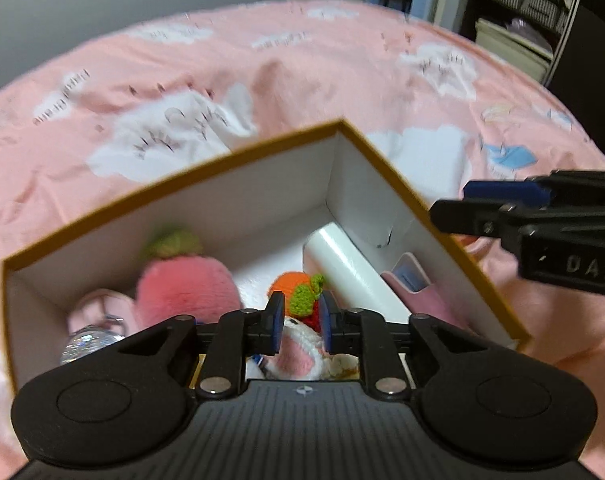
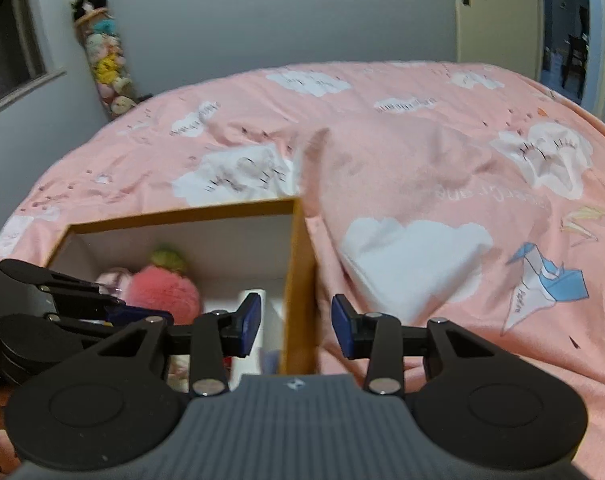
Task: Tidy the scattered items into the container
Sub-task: 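Move the right tool from the box to the white lotion tube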
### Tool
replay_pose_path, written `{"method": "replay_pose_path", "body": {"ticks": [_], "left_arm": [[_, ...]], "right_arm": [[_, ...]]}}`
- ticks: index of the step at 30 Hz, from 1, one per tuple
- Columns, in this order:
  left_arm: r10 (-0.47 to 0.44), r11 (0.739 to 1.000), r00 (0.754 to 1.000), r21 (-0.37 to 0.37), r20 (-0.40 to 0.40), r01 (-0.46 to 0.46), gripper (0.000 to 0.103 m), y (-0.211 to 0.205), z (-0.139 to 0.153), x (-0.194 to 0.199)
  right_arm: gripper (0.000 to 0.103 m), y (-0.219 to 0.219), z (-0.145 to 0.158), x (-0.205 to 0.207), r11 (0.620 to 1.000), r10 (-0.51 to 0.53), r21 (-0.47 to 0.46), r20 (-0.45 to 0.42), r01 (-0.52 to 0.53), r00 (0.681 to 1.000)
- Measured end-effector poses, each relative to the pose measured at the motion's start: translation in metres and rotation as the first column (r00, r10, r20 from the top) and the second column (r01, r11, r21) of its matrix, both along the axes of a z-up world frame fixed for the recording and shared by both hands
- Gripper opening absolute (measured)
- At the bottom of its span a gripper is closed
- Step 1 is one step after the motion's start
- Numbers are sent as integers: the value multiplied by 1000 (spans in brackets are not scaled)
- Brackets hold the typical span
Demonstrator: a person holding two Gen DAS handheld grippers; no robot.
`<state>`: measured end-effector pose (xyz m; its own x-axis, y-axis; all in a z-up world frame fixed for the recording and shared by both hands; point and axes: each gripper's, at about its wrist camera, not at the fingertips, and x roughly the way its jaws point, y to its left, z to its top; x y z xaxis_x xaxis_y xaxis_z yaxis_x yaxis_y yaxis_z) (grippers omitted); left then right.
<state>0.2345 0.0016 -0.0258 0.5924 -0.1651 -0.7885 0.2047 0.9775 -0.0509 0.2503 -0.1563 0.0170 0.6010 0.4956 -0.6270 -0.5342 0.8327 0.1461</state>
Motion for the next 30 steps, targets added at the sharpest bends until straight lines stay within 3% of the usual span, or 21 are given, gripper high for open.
{"method": "replay_pose_path", "body": {"ticks": [5,13,17,20,24,30], "left_arm": [[64,998,993,-28,100,-62,29,16,28,-42],[162,983,981,-101,110,-151,29,38,36,-111],[186,978,982,-109,43,-180,29,36,15,-135],[227,971,973,-68,-47,-229,29,33,-10,-143],[251,968,963,14,-101,-251,29,27,-34,-146],[292,955,942,3,-167,-296,29,35,-58,-144]], "right_arm": [[42,-1,13,-32,991,100,81,63,-105,993],[43,-2,17,-92,957,248,120,128,-263,960],[43,0,5,-113,943,308,115,51,-312,950],[43,7,-15,-123,938,340,85,-29,-337,940],[42,19,-45,-121,949,313,13,-169,-315,935],[42,32,-77,-111,959,255,-44,-292,-279,922]]}}
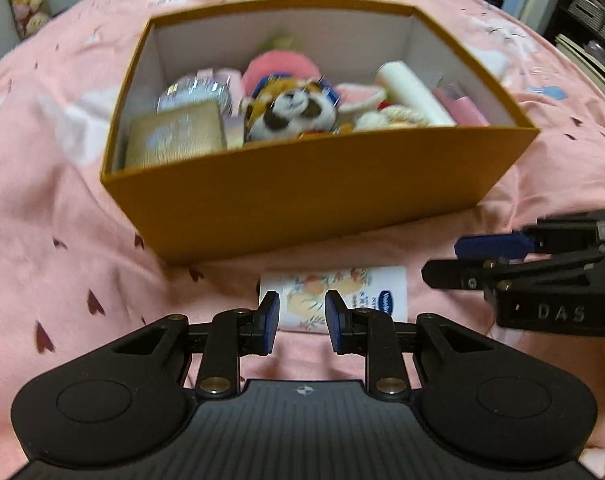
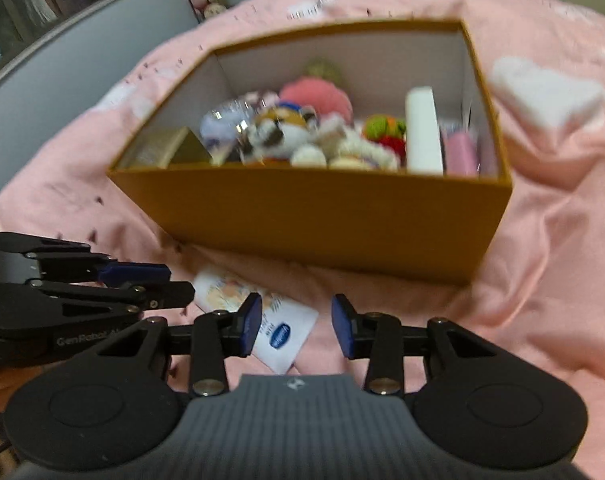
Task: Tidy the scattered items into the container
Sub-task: 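Move the right tool from the box to the white lotion tube, then grasp the white lotion tube with the right tool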
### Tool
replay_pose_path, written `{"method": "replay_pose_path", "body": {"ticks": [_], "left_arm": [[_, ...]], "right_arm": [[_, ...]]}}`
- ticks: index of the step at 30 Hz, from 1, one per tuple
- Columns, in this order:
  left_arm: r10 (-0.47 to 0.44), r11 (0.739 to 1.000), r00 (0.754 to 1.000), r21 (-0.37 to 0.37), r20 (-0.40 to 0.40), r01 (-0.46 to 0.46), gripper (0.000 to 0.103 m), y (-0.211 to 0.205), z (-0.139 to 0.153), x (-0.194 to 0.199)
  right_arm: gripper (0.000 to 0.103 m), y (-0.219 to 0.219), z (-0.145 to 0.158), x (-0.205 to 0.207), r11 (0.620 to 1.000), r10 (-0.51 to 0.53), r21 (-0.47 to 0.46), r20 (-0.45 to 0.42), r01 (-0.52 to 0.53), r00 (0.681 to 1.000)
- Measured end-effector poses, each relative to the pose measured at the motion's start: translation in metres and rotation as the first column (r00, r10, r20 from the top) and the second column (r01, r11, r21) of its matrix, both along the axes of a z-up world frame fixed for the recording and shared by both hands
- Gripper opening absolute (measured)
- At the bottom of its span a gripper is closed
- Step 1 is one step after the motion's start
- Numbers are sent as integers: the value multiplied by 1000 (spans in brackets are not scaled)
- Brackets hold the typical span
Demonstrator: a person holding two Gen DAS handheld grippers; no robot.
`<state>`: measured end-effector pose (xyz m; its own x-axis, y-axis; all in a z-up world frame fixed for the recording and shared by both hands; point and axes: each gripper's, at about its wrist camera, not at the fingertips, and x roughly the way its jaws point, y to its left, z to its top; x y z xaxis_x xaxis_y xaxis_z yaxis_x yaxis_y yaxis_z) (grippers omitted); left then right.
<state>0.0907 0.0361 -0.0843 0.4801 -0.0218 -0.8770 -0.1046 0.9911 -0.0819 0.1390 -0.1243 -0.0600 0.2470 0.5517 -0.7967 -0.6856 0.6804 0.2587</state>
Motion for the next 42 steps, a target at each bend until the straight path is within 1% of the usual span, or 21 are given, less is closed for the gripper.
{"method": "replay_pose_path", "body": {"ticks": [4,9,12,16,21,23,24,26,28,31,34,36,38,39,40,42], "left_arm": [[44,998,999,-33,-32,-45,29,7,-14,3],[95,993,994,-61,-63,-99,29,20,-25,5],[105,991,991,-80,-81,-112,29,24,-31,6],[102,988,991,-111,-83,-111,29,28,-35,7],[96,988,991,-115,-90,-106,29,29,-37,6],[97,987,991,-116,-90,-107,29,30,-37,5],[98,987,991,-115,-90,-108,29,30,-36,4],[101,988,991,-106,-90,-110,28,30,-34,4],[100,991,991,-79,-88,-107,28,28,-31,5],[101,994,991,-31,-90,-105,28,25,-26,5],[116,993,989,2,-90,-116,27,26,-21,2],[127,992,988,7,-92,-127,27,28,-20,1],[138,990,986,5,-94,-138,27,30,-19,-2],[142,990,985,2,-94,-142,27,31,-18,-3],[144,989,985,-1,-93,-145,27,31,-17,-4],[143,990,986,-6,-85,-144,27,31,-14,-5]], "right_arm": [[42,7,-18,5,999,2,-39,-61,-4,998],[42,11,-33,13,999,-10,-53,-120,3,993],[42,13,-39,18,999,-12,-54,-145,4,989],[43,16,-47,22,999,-6,-54,-176,-4,984],[42,22,-60,28,999,2,-40,-223,-11,975],[37,23,-62,29,1000,9,-21,-239,-15,971],[32,23,-62,28,1000,17,-11,-244,-20,970],[27,23,-57,26,1000,19,-7,-232,-21,973],[21,21,-50,24,1000,22,7,-224,-21,974],[18,20,-34,18,998,50,51,-197,-41,979],[14,24,-16,10,992,98,97,-157,-83,983],[13,30,-8,4,987,128,115,-130,-113,983],[11,35,-5,-1,982,154,133,-125,-137,980],[9,40,-5,-5,979,166,138,-128,-148,978],[6,41,-7,-7,979,169,137,-127,-152,977],[5,39,-2,-8,978,172,138,-118,-155,978]]}}
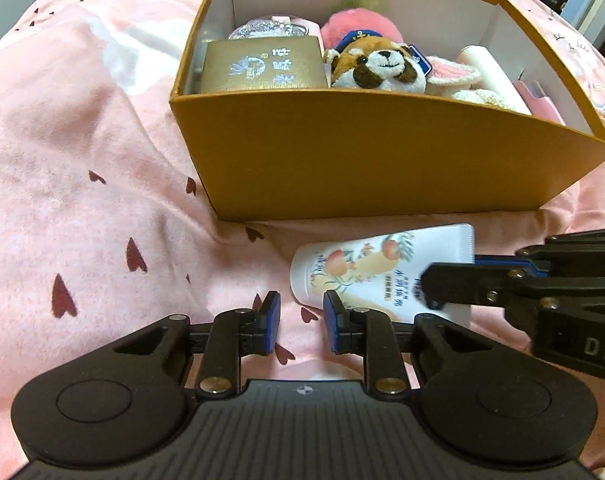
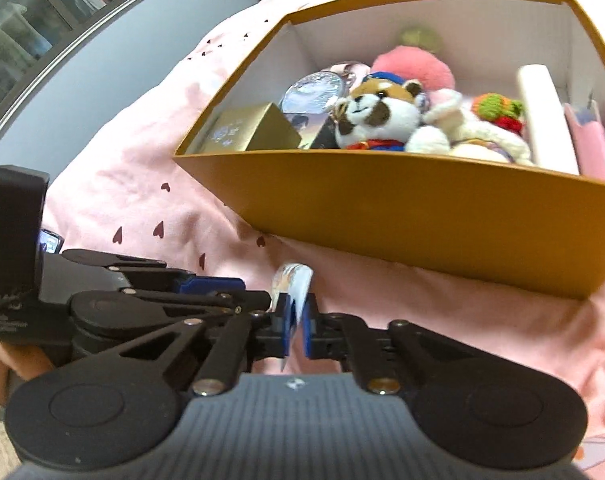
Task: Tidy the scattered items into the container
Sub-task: 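Grasp the white lotion tube with the right tool, then carry the lotion tube over the box and lower it with the right tool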
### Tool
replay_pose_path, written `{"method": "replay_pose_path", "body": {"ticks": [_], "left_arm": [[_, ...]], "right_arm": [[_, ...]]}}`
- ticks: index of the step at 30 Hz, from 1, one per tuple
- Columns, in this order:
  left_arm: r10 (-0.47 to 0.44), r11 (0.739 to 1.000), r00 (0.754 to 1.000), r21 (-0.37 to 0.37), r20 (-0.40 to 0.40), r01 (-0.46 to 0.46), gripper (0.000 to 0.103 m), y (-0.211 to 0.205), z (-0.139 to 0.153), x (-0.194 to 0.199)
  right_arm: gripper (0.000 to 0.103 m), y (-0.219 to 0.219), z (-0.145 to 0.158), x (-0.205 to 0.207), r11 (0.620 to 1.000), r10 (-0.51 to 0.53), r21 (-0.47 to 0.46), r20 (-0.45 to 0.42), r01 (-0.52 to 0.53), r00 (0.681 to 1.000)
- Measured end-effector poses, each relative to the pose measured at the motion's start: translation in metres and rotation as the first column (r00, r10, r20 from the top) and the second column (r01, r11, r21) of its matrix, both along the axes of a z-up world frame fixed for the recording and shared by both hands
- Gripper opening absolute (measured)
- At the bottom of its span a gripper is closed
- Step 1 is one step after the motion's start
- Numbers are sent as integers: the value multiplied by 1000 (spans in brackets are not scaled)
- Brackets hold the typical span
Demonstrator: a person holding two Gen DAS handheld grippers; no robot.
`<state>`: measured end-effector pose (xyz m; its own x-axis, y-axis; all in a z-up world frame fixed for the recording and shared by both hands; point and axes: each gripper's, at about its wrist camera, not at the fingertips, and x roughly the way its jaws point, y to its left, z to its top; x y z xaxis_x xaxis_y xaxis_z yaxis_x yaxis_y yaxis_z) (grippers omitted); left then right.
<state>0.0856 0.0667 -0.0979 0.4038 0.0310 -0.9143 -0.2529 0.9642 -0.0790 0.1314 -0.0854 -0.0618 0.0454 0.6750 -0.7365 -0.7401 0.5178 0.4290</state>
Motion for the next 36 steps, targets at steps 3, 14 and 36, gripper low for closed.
{"method": "replay_pose_path", "body": {"ticks": [3,14,36], "left_arm": [[-4,1000,1000,-8,27,4,27,1,7,-5],[-58,997,979,-35,194,65,26,-1,67,-17],[-94,995,951,50,294,83,25,7,99,60]], "right_arm": [[2,0,8,-4,1000,6,9,22,-6,1000],[2,-26,80,-2,995,22,95,110,-32,994],[2,11,106,136,953,-296,35,314,301,902]]}}
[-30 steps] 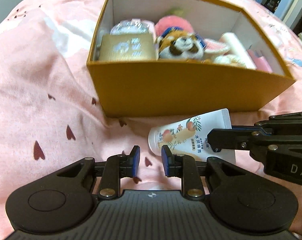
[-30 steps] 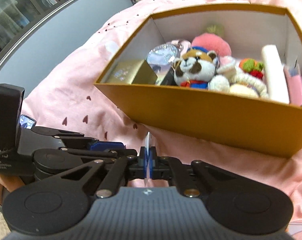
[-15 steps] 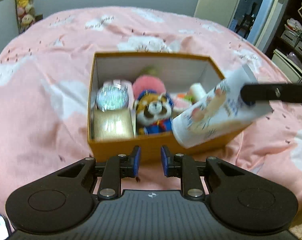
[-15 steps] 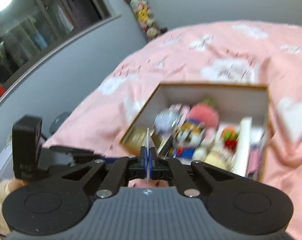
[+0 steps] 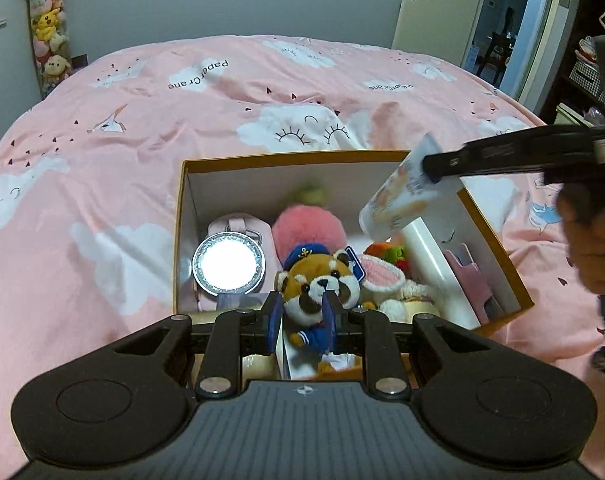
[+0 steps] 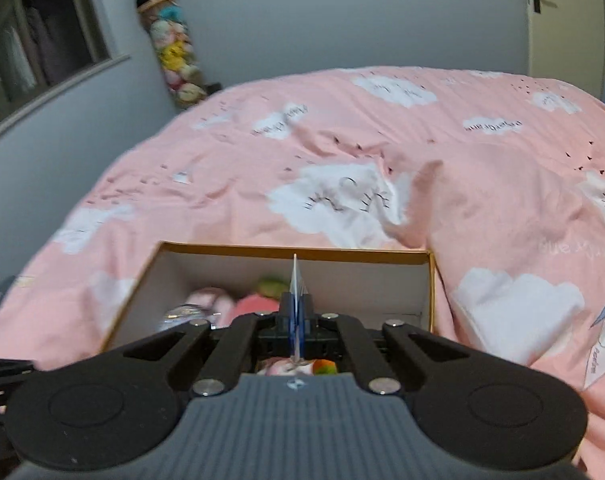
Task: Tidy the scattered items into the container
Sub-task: 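Carry the lotion tube over the box and lower it with the right tool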
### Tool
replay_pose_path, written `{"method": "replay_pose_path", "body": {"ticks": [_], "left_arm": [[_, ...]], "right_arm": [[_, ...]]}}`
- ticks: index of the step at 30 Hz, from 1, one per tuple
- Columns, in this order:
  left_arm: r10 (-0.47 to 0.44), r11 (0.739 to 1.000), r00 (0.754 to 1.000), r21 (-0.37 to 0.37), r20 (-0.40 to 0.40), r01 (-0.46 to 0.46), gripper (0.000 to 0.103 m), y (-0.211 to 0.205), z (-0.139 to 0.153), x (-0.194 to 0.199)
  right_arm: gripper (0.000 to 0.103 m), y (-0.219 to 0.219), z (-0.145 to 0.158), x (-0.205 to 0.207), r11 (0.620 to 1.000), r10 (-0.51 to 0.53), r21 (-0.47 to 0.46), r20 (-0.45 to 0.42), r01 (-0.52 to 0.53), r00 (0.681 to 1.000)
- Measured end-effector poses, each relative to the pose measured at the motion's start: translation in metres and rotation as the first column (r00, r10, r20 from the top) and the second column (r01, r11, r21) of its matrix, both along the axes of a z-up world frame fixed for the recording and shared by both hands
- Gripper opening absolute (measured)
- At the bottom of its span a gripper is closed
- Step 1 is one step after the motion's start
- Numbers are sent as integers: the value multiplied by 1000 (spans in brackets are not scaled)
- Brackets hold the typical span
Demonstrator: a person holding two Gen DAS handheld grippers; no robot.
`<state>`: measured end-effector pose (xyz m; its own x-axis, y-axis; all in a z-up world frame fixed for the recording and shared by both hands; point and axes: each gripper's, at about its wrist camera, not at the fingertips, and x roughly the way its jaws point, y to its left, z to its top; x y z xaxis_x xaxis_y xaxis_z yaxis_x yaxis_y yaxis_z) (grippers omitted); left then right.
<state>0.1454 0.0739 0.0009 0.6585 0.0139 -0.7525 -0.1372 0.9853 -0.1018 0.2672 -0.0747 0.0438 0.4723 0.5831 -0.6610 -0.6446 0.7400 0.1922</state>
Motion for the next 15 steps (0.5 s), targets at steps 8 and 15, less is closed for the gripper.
{"method": "replay_pose_path", "body": {"ticks": [8,15], "left_arm": [[2,1000,1000,-7,-26,-3,25,6,-12,15],[10,1000,999,-19,-45,-11,25,9,-19,24]], "right_arm": [[2,24,-30,26,998,-18,-60,-54,14,998],[2,38,-50,30,995,-4,-97,-103,-6,995]]}}
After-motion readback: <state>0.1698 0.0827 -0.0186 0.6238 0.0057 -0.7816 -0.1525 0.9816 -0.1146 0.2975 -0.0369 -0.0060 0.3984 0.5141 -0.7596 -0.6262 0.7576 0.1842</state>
